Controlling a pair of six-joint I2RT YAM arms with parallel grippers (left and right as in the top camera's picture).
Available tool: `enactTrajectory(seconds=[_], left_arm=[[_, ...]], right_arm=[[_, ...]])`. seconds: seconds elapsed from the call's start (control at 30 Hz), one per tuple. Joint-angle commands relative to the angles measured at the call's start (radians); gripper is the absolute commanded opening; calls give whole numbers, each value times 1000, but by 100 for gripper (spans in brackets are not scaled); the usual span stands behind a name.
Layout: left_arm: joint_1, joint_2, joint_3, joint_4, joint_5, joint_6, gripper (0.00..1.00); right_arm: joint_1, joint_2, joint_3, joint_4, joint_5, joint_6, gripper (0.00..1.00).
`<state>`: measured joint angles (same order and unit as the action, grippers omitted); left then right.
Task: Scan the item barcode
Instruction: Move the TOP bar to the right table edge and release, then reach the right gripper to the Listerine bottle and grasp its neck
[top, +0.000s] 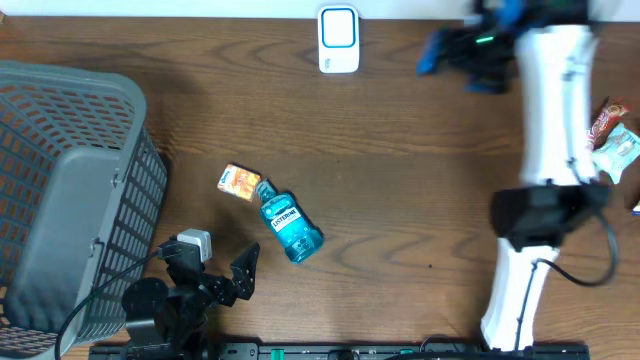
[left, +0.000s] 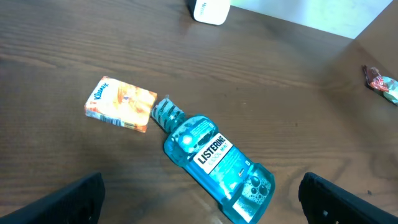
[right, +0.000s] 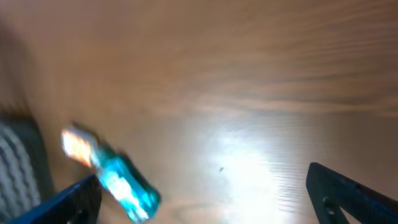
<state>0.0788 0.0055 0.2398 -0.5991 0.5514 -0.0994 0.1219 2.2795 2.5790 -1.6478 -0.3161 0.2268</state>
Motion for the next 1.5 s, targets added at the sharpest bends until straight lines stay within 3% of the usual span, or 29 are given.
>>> enactTrajectory(seconds=[0.0, 0.23, 0.47, 0.67, 0.87, 1.1, 1.23, 1.33, 1.47], left_arm=[[5, -2, 6, 0, 10, 13, 99], [5, -2, 6, 0, 10, 13, 99], [5, -2, 6, 0, 10, 13, 99], [5, -2, 6, 0, 9, 13, 99], [5, -2, 6, 0, 10, 13, 99], [5, -2, 6, 0, 10, 13, 99], [5, -2, 6, 0, 10, 13, 99], [5, -2, 6, 0, 10, 13, 99], [5, -2, 6, 0, 10, 13, 99]], right_arm=[[171, 46, -47, -8, 47, -86, 99], [437, 77, -155, 50, 53, -87, 99], [629, 78, -338, 241, 86, -86, 99], [724, 78, -444, 329, 126, -86, 99], [810, 78, -538, 405, 297, -85, 99], [843, 78, -694, 487, 436, 27, 98], [841, 78, -724, 485, 491, 57, 81], [834, 78, -724, 477, 498, 57, 61], [805, 77, -724, 467, 503, 73, 46]])
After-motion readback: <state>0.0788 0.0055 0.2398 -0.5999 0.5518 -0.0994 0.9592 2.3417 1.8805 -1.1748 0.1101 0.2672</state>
